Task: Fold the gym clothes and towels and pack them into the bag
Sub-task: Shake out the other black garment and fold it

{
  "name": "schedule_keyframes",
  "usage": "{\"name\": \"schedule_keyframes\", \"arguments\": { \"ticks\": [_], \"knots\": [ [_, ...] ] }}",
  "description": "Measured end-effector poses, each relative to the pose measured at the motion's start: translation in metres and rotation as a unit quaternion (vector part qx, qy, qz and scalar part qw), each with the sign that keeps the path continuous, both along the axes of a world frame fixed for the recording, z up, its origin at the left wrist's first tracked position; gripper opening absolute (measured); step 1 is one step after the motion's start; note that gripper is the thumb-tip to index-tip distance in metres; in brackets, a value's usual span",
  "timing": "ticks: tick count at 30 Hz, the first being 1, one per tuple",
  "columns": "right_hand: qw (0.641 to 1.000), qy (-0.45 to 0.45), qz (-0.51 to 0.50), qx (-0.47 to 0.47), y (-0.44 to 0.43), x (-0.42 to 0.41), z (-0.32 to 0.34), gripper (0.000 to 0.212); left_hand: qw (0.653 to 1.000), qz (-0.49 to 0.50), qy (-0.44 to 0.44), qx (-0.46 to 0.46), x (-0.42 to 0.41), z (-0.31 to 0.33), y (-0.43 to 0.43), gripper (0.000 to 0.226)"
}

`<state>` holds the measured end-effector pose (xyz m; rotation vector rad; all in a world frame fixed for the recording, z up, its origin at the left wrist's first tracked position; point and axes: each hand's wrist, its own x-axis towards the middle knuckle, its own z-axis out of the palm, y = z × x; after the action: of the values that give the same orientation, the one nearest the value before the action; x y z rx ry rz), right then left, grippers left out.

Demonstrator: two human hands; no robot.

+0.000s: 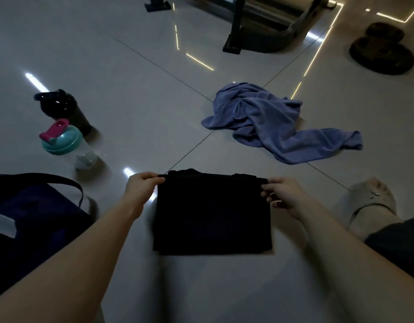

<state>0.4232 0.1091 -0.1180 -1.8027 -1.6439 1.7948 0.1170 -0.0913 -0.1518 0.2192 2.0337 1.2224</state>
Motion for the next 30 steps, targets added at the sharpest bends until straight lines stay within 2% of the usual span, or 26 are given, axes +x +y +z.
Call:
{"name": "schedule_keyframes", "arguments": {
  "ticks": [4,7,13,17,20,22,24,26,28,30],
  "knots": [
    [0.991,-0.027,0.021,0.132,0.019,-0.016,-0.030,0.018,0.999,-0.020,0.036,-0.014,-0.009,-0.019,0.021,0.004],
    [0.988,-0.038,0.055,0.139,0.031,-0.026,-0.058,0.016,0.997,-0.052,0.048,-0.036,-0.016,-0.039,0.035,0.004],
    [0.960,-0.150,0.072,0.225,0.050,-0.041,-0.086,0.012,0.990,-0.049,0.111,-0.074,-0.030,-0.065,0.054,0.012],
    [0.951,-0.201,0.090,0.218,0.051,-0.044,-0.097,0.014,0.975,-0.079,0.144,-0.150,-0.039,-0.072,0.065,0.020],
    [0.944,-0.217,0.088,0.231,0.047,-0.046,-0.100,0.016,0.929,-0.137,0.235,-0.252,-0.035,-0.060,0.073,0.029],
    [0.931,-0.237,0.089,0.263,0.043,-0.046,-0.095,0.018,0.892,-0.138,0.356,-0.241,-0.018,-0.051,0.072,0.031],
    [0.888,-0.256,0.107,0.366,0.033,-0.043,-0.089,0.025,0.846,-0.190,0.474,-0.151,0.008,-0.051,0.064,0.039],
    [0.822,-0.258,0.175,0.476,0.011,-0.043,-0.087,0.033,0.806,-0.282,0.513,-0.084,0.035,-0.063,0.051,0.051],
    [0.782,-0.219,0.273,0.515,-0.021,-0.047,-0.092,0.048,0.776,-0.354,0.516,-0.077,0.054,-0.081,0.037,0.064],
    [0.754,-0.191,0.378,0.502,-0.057,-0.046,-0.102,0.062,0.752,-0.396,0.515,-0.111,0.064,-0.096,0.024,0.072]
  ]
}}
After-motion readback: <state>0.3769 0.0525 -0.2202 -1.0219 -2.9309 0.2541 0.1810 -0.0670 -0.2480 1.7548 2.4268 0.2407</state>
